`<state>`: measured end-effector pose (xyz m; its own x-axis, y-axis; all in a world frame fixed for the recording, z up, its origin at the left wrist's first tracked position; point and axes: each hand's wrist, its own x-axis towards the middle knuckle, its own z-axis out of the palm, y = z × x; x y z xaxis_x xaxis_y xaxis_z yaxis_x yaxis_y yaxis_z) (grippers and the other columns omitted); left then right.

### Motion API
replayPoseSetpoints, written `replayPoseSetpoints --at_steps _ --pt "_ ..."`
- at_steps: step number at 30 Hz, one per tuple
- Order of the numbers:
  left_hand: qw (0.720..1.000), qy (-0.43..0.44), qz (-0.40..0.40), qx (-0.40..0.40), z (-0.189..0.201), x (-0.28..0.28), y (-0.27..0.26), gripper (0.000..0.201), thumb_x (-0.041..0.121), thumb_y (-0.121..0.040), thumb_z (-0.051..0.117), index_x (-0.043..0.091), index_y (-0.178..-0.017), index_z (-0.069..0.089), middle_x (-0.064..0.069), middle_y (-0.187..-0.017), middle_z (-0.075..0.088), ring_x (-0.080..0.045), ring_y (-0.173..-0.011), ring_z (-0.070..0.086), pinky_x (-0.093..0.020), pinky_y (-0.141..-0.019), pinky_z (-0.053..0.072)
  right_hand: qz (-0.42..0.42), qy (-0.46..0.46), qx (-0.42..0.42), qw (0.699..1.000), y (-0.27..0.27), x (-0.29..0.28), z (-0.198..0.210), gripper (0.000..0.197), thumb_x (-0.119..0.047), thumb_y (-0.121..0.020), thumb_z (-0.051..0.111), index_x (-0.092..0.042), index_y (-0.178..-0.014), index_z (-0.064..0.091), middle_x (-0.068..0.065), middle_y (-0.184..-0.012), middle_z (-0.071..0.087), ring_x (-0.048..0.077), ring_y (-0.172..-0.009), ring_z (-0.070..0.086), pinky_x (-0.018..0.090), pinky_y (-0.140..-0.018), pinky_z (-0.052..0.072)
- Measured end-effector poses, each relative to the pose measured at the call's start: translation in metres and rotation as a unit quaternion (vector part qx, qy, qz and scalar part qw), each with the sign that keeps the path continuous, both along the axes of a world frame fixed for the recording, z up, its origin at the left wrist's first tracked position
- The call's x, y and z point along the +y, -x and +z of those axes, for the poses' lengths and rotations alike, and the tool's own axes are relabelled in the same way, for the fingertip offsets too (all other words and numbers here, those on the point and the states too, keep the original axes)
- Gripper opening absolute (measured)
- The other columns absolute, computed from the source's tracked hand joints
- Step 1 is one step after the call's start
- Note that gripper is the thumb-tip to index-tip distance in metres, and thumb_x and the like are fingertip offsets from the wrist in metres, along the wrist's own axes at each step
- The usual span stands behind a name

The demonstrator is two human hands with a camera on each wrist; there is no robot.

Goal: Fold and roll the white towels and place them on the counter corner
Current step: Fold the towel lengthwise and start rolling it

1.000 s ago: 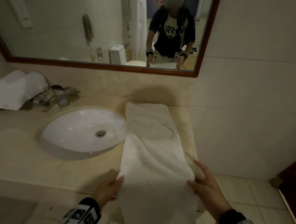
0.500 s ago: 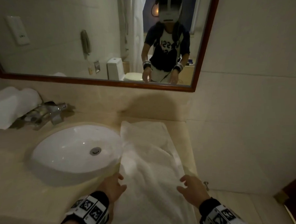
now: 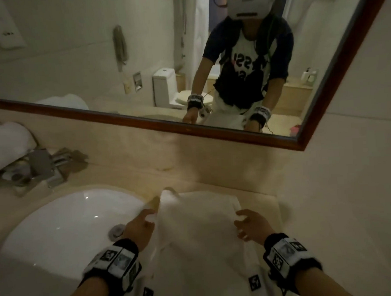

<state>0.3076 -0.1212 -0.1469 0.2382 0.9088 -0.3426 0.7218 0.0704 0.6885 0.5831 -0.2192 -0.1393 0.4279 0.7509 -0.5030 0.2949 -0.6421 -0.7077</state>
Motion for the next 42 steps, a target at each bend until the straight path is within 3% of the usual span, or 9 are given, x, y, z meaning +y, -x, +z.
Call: replayPoseSetpoints --at_steps 5,9,11,15,21,30,35,39,42 --pt "1.0 0.025 -0.014 -0.009 -0.011 0.04 -0.009 0.04 0.01 -0.095 0.045 0.017 -0.133 0.042 -0.01 -0.096 0.058 -0.027 -0.091 0.057 -0.032 -0.083 0.044 0.019 0.068 -0.089 0.993 0.005 0.042 -0.016 0.041 -0.032 -0.09 0.059 -0.01 -0.056 0.053 0.004 -0.057 0.056 0.018 -0.05 0.053 0.027 -0.06 0.05" --pt "0.998 0.044 -0.033 0.008 -0.019 0.068 -0.016 0.047 0.016 -0.097 0.043 0.023 -0.141 0.032 -0.009 -0.091 0.058 -0.026 -0.087 0.058 -0.033 -0.084 0.047 0.012 0.087 -0.167 0.982 0.002 0.057 -0.024 0.017 -0.023 -0.091 0.055 -0.006 -0.091 0.053 0.01 -0.096 0.06 0.03 -0.098 0.061 0.032 -0.085 0.049" --pt "0.998 0.048 -0.045 0.006 -0.023 0.082 -0.016 0.048 0.015 -0.097 0.042 0.026 -0.143 0.031 -0.009 -0.089 0.058 -0.024 -0.081 0.058 -0.033 -0.082 0.05 -0.014 0.075 -0.14 0.987 -0.003 0.064 -0.025 0.025 -0.027 -0.088 0.061 -0.006 -0.097 0.05 0.01 -0.099 0.055 0.03 -0.093 0.059 0.036 -0.084 0.05" --pt "0.993 0.024 -0.117 0.012 -0.028 0.104 -0.023 0.045 0.016 -0.098 0.038 0.029 -0.141 0.034 -0.006 -0.093 0.052 -0.015 -0.072 0.052 -0.02 -0.071 0.048 0.037 0.092 -0.151 0.984 -0.011 0.075 -0.029 0.037 -0.03 -0.087 0.063 -0.018 -0.063 0.037 -0.001 -0.071 0.044 0.021 -0.07 0.048 0.029 -0.067 0.041" --pt "0.981 0.049 -0.184 0.042 -0.021 0.129 -0.037 0.025 0.036 -0.095 0.048 0.017 -0.109 0.054 -0.005 -0.109 0.06 -0.02 -0.098 0.057 -0.03 -0.088 0.047 -0.053 -0.012 -0.212 0.976 -0.033 0.092 -0.02 0.038 -0.02 -0.089 0.061 -0.02 -0.062 0.035 -0.005 -0.062 0.039 0.015 -0.061 0.04 0.025 -0.053 0.027" --pt "0.982 -0.068 -0.115 0.137 -0.017 0.149 -0.062 0.033 0.018 -0.089 0.051 0.026 -0.062 0.034 0.001 -0.071 0.049 -0.022 -0.077 0.051 -0.025 -0.067 0.035 -0.05 -0.018 -0.207 0.977 -0.034 0.093 -0.033 0.027 -0.017 -0.083 0.068 -0.018 -0.065 0.048 0.005 -0.073 0.057 0.022 -0.073 0.053 0.031 -0.068 0.044" --pt "0.989 -0.112 -0.082 0.048 -0.01 0.154 -0.077 0.013 0.006 -0.088 0.052 0.011 -0.096 0.061 -0.014 -0.091 0.064 -0.032 -0.091 0.06 -0.034 -0.076 0.043 -0.041 -0.018 -0.202 0.978 -0.03 0.089 -0.037 0.02 -0.015 -0.085 0.064 -0.017 -0.069 0.052 0.004 -0.078 0.058 0.026 -0.077 0.058 0.037 -0.075 0.051" --pt "0.993 -0.015 -0.108 0.042 -0.006 0.157 -0.076 0.044 0.019 -0.088 0.062 0.012 -0.129 0.047 -0.016 -0.122 0.058 -0.03 -0.111 0.056 -0.031 -0.092 0.043 -0.01 0.051 -0.219 0.974 -0.027 0.095 -0.041 0.041 -0.027 -0.087 0.064 -0.009 -0.119 0.047 0.011 -0.114 0.054 0.028 -0.106 0.055 0.03 -0.084 0.042" --pt "0.975 -0.002 -0.174 0.141 -0.007 0.161 -0.068 0.054 0.027 -0.083 0.068 0.012 -0.13 0.048 -0.008 -0.132 0.052 -0.023 -0.121 0.05 -0.023 -0.097 0.037 -0.023 0.088 -0.16 0.983 -0.03 0.104 -0.033 0.03 -0.027 -0.083 0.068 -0.009 -0.101 0.052 0.007 -0.096 0.056 0.027 -0.092 0.058 0.034 -0.079 0.047"
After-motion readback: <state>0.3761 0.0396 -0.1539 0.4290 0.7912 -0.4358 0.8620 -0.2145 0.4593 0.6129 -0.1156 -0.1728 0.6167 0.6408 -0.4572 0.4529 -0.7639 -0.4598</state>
